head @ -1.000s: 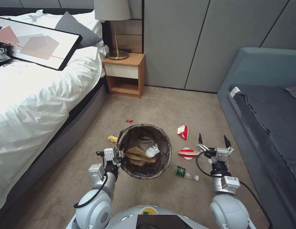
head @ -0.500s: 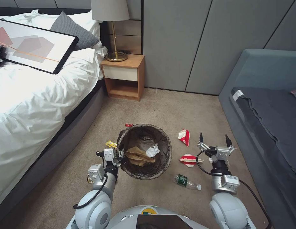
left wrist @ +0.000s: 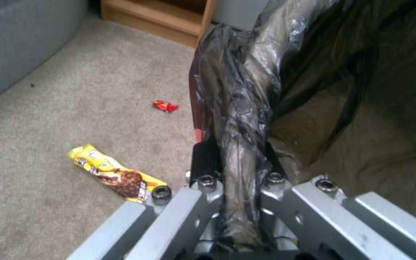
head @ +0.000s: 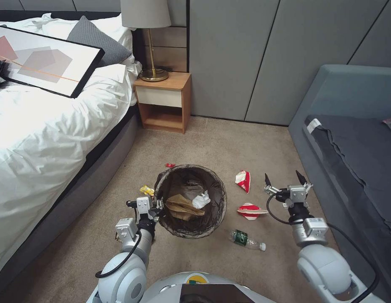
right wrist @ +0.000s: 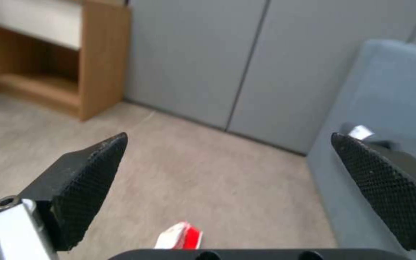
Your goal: Pick up the trash bin, then pick up the garbage from the floor and place it into the trash bin.
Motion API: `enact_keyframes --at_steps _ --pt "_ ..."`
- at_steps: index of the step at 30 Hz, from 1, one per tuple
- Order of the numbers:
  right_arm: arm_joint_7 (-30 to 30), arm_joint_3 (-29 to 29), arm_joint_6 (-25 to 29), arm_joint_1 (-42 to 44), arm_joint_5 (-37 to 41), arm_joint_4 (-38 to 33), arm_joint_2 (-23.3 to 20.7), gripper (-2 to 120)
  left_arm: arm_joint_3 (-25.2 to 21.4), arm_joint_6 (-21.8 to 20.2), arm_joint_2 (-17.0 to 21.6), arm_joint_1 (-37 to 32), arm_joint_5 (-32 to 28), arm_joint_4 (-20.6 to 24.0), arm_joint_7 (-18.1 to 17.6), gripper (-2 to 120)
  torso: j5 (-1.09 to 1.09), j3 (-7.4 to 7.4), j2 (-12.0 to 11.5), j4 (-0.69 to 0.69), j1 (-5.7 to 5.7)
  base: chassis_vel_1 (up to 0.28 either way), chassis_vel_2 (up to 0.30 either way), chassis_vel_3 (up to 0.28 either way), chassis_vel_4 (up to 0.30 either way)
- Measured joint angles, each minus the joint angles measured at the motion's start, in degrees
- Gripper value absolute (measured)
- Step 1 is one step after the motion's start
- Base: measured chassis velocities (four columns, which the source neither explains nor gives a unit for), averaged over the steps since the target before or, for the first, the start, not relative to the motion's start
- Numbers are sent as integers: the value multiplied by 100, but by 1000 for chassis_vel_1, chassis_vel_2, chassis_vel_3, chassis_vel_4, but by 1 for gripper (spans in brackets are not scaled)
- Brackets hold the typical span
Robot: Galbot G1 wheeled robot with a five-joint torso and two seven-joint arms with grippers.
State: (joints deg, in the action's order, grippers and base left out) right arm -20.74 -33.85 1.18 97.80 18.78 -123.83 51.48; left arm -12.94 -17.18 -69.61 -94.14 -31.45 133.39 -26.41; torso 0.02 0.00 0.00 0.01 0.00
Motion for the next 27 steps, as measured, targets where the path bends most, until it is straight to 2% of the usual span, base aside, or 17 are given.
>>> enact_keyframes --at_steps 2,3,5,6,9,10,13,14,17,19,20,21,24,25,27 --pt "131 -16 -91 -34 455 44 -469 100 6 10 -6 -25 16 0 5 2 0 0 0 -2 0 0 0 0 0" --pt "131 -16 -91 -34 455 44 -469 100 6 10 -6 -25 16 0 5 2 0 0 0 -2 0 0 0 0 0" --pt "328 17 -80 -125 702 172 -920 100 13 19 -10 -37 29 0 11 2 0 0 0 -2 0 0 0 0 0" --pt "328 17 -80 -125 702 172 -920 100 13 19 -10 -37 29 0 11 2 0 0 0 -2 0 0 0 0 0" --pt "654 264 47 -423 1034 521 -1659 100 12 29 -22 -40 42 -1 19 2 0 0 0 0 0 0 0 0 0" --pt "654 264 47 -423 1034 521 -1659 100 12 29 -22 -40 42 -1 19 2 0 0 0 0 0 0 0 0 0" --pt "1149 758 137 -986 1425 938 -2412 100 -4 37 -32 -43 45 -18 22 2 0 1 0 1 0 0 0 0 0" --pt "1149 758 137 -986 1425 938 -2412 100 -4 37 -32 -43 45 -18 22 2 0 1 0 1 0 0 0 0 0" --pt "1815 1001 252 -1268 1659 1214 -2801 100 25 37 11 62 14 -82 17 2 -1 1 0 0 0 0 0 0 0" --pt "1912 1022 289 -1284 1680 1257 -2845 100 36 35 26 93 -1 -96 14 2 -2 1 0 -1 0 0 0 0 0" --pt "2247 1099 383 -1350 1715 1404 -2950 100 62 24 75 167 -50 -131 9 2 -2 0 0 -3 0 0 0 0 0" --pt "2247 1099 383 -1350 1715 1404 -2950 100 62 24 75 167 -50 -131 9 2 -2 0 0 -3 0 0 0 0 0" --pt "2858 1334 509 -1519 1737 1653 -3084 100 71 14 122 197 -82 -163 0 2 -2 0 0 -3 0 0 0 0 0" --pt "2858 1334 509 -1519 1737 1653 -3084 100 71 14 122 197 -82 -163 0 2 -2 0 0 -3 0 0 0 0 0" --pt "3379 1780 680 -1804 1695 1957 -3184 100 70 8 131 206 -88 -178 -2 2 -2 0 0 1 0 0 0 0 0"
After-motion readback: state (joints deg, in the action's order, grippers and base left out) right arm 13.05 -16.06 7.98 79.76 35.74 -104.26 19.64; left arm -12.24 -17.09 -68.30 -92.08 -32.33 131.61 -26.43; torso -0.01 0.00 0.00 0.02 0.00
